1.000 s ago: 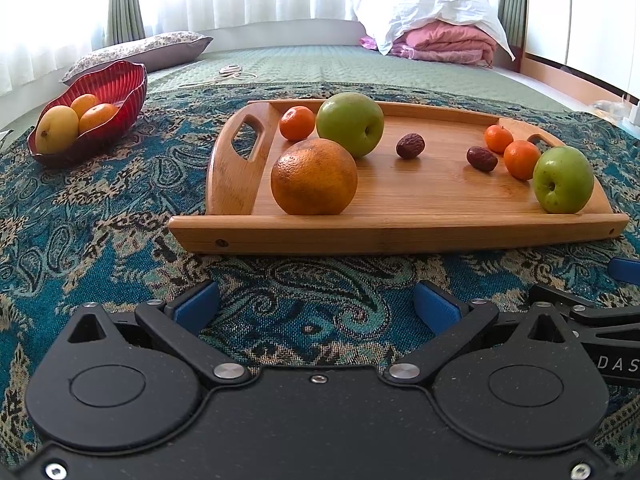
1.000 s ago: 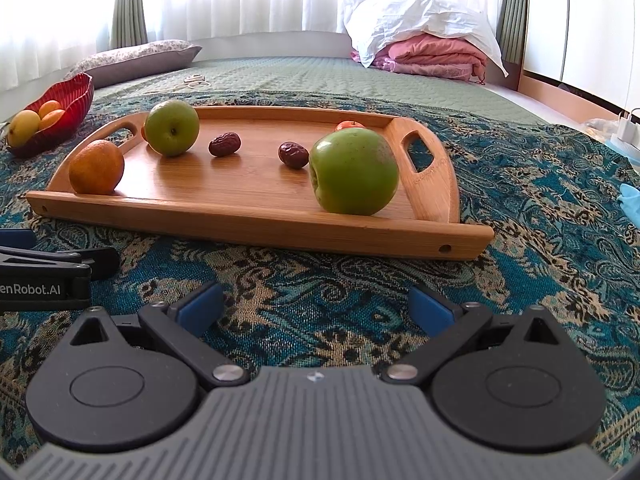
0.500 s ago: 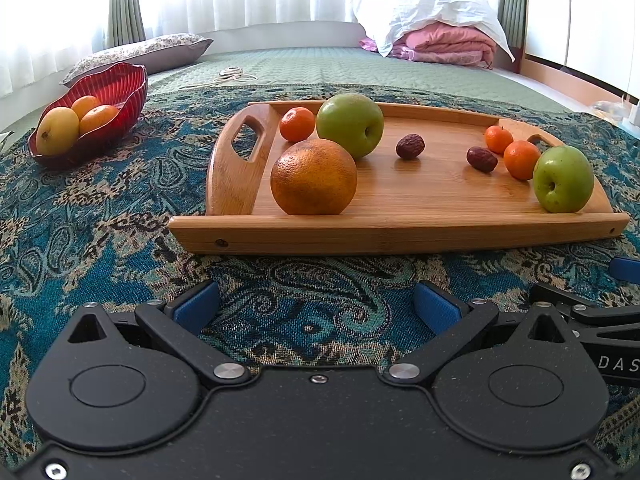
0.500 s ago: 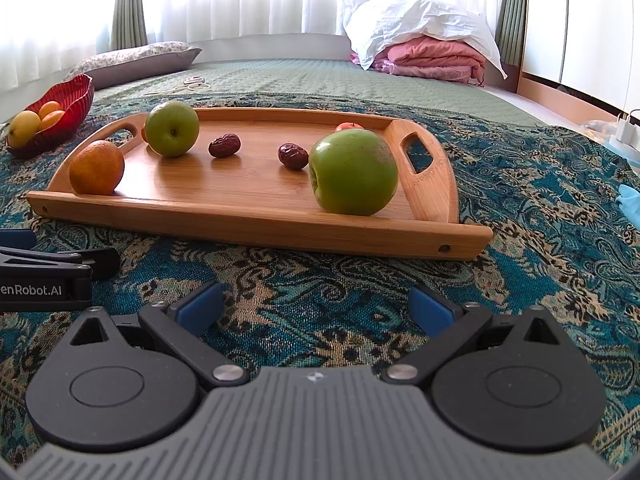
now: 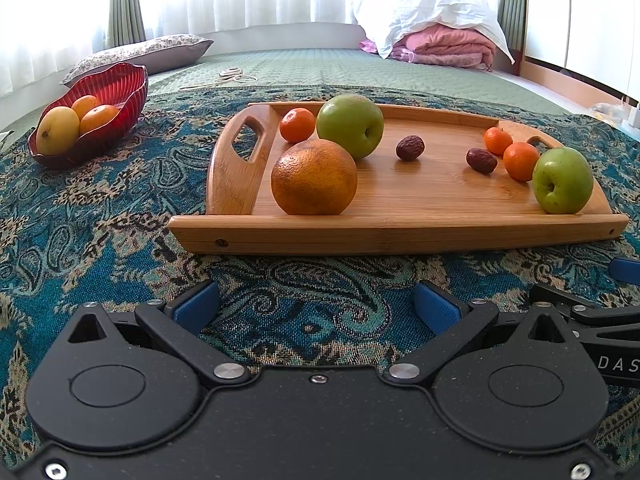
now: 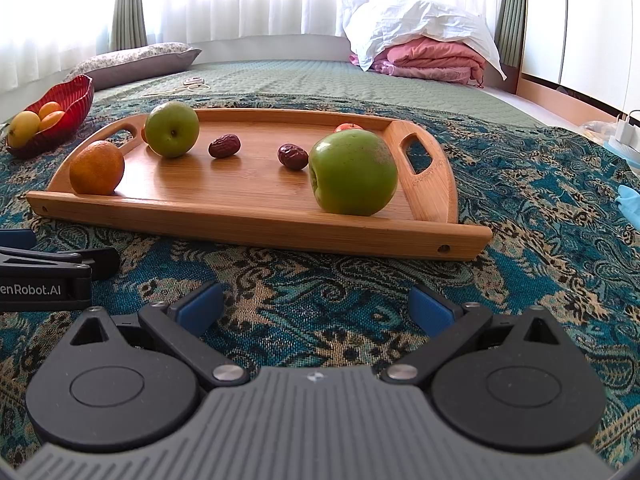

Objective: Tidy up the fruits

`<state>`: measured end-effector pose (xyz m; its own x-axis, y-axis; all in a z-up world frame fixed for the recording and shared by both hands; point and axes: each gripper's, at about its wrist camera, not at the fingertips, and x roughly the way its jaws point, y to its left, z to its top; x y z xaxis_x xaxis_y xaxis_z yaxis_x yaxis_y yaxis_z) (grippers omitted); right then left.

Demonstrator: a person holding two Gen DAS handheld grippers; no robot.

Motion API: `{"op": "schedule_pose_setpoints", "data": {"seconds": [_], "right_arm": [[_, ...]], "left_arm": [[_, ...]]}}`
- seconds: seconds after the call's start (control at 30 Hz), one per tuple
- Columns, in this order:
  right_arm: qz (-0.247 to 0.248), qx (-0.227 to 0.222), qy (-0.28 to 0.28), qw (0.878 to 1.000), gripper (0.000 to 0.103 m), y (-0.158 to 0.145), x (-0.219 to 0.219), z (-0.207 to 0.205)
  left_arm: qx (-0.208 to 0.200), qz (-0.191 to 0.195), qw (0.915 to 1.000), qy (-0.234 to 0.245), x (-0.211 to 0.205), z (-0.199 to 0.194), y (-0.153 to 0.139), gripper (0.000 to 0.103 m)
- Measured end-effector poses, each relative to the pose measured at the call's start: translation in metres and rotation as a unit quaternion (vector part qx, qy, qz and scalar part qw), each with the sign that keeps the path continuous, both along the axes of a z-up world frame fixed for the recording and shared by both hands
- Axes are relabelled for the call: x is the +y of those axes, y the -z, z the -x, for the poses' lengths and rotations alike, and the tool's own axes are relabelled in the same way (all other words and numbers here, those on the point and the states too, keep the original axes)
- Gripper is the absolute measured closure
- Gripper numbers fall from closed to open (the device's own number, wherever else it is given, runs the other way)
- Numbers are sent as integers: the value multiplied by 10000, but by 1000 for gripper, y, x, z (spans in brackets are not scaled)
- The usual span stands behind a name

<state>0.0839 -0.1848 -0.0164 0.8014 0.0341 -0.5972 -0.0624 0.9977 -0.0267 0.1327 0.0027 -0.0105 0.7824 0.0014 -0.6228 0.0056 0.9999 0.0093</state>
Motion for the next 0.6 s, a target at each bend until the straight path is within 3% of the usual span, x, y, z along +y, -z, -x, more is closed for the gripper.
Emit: {"op": "schedule_pose_setpoints", "data": {"seconds": [0.6], "right_arm": [[-1,-3,0,10000,0,0,0,0]], "left_arm": [[9,19,10000,-3,0,0,0,0]]}}
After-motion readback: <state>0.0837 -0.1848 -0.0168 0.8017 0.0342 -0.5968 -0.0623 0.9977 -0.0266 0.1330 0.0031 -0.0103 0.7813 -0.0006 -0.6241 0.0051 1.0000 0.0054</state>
